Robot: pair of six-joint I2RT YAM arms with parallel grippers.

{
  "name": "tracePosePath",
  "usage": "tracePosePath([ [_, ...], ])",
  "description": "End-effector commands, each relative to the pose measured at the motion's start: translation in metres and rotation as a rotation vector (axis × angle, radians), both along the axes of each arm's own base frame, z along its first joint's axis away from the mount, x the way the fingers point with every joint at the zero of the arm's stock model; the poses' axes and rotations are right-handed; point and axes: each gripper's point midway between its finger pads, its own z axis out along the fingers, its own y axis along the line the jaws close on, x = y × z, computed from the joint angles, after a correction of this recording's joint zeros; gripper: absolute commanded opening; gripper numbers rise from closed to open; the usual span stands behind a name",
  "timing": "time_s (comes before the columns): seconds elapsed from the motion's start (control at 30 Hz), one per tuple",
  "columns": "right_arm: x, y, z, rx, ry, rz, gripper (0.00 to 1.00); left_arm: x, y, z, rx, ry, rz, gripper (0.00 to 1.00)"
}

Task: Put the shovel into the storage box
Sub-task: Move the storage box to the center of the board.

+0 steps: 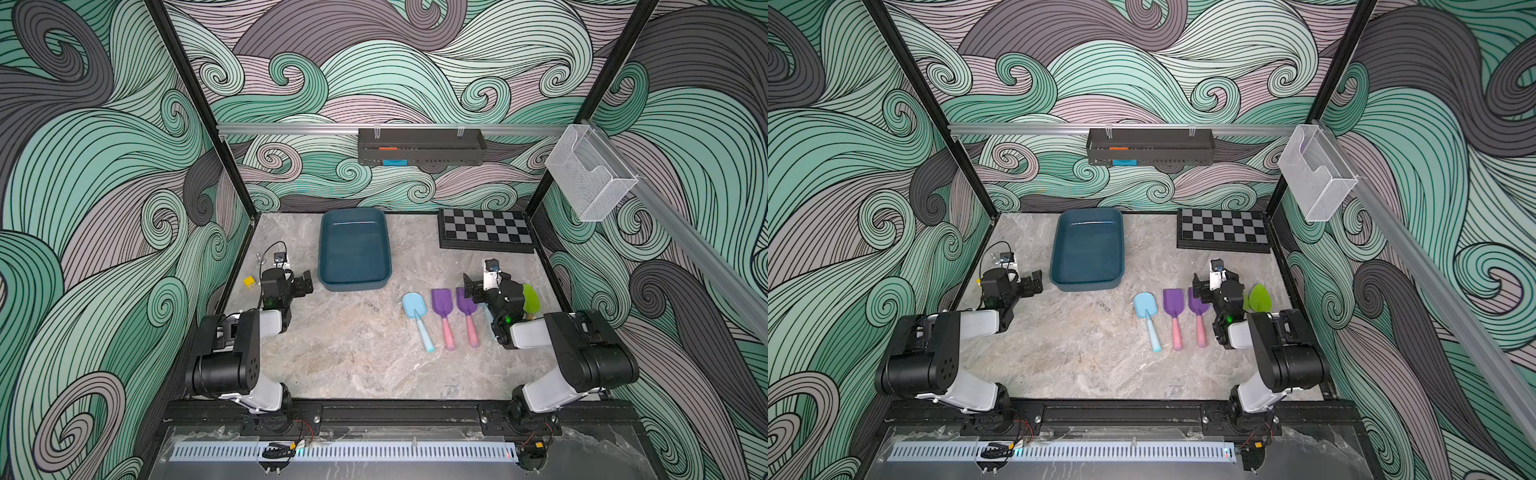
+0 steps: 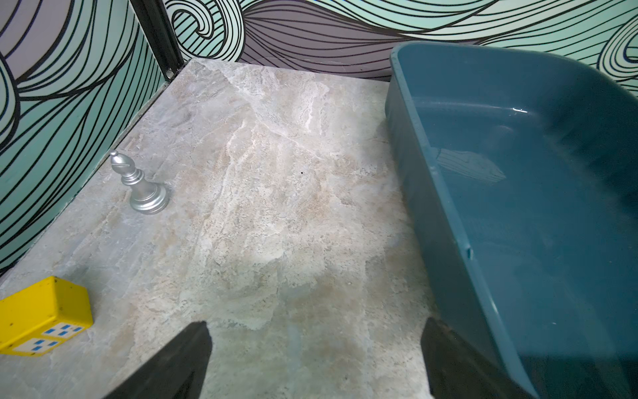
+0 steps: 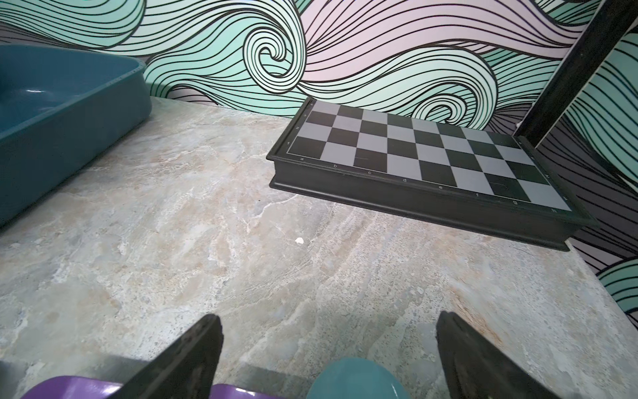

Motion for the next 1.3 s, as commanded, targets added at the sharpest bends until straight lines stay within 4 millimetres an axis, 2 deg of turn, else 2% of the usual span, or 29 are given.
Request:
tracePosePath([
  [0.0, 0.002, -0.016, 0.008, 0.016, -0.028, -0.098, 0.99, 0.002, -0.002, 0.004, 0.007, -0.015, -0.005, 0.99],
  [0.23, 0.006, -0.016, 0.006, 0.024, -0.004, -0.091, 0.99, 0.002, -0.002, 0.003, 0.006, -0.011, -0.005, 0.99],
  [0.3, 0.005, -0.022, 0.008, 0.023, -0.013, -0.121, 0.99, 0.002, -0.002, 0.004, 0.008, -0.016, -0.005, 0.99],
  [0.43, -0.002, -0.023, 0.019, 0.026, -0.044, -0.126, 0.99, -0.002, 0.012, 0.025, 0.010, 0.008, 0.084, 0.97],
  [0.47, -0.003, -0.021, 0.023, 0.019, -0.049, -0.125, 0.99, -0.003, 0.011, 0.036, 0.008, -0.004, 0.078, 0.96],
  [0.6, -0.007, -0.005, 0.051, -0.085, -0.068, -0.112, 0.99, -0.007, -0.002, 0.055, -0.041, 0.015, 0.053, 0.95],
  [0.67, -0.008, 0.011, 0.077, -0.129, -0.133, -0.092, 0.99, -0.002, -0.017, 0.063, -0.098, 0.013, 0.011, 0.95],
  [0.73, -0.010, 0.038, 0.098, -0.124, -0.156, -0.012, 0.99, 0.011, -0.044, 0.071, -0.155, 0.034, -0.078, 0.95],
  [0.77, -0.010, 0.050, 0.105, -0.116, -0.146, 0.026, 0.99, 0.018, -0.058, 0.074, -0.170, 0.053, -0.125, 0.95],
  [0.83, -0.011, 0.076, 0.111, -0.084, -0.074, 0.092, 0.99, 0.036, -0.092, 0.066, -0.194, 0.146, -0.238, 0.94],
  [0.9, -0.013, 0.096, 0.109, -0.024, 0.027, 0.132, 0.99, 0.049, -0.123, 0.060, -0.224, 0.241, -0.340, 0.94],
  [0.97, -0.019, 0.118, 0.102, 0.027, 0.151, 0.191, 0.95, 0.057, -0.151, 0.051, -0.268, 0.343, -0.420, 0.93],
  [1.07, -0.032, 0.142, 0.091, 0.039, 0.257, 0.227, 0.92, 0.058, -0.181, 0.038, -0.282, 0.447, -0.486, 0.88],
  [1.17, -0.046, 0.161, 0.078, 0.015, 0.316, 0.267, 0.92, 0.052, -0.198, 0.027, -0.259, 0.486, -0.504, 0.88],
  [1.27, -0.058, 0.171, 0.062, -0.012, 0.373, 0.287, 0.92, 0.037, -0.211, 0.016, -0.236, 0.529, -0.520, 0.88],
])
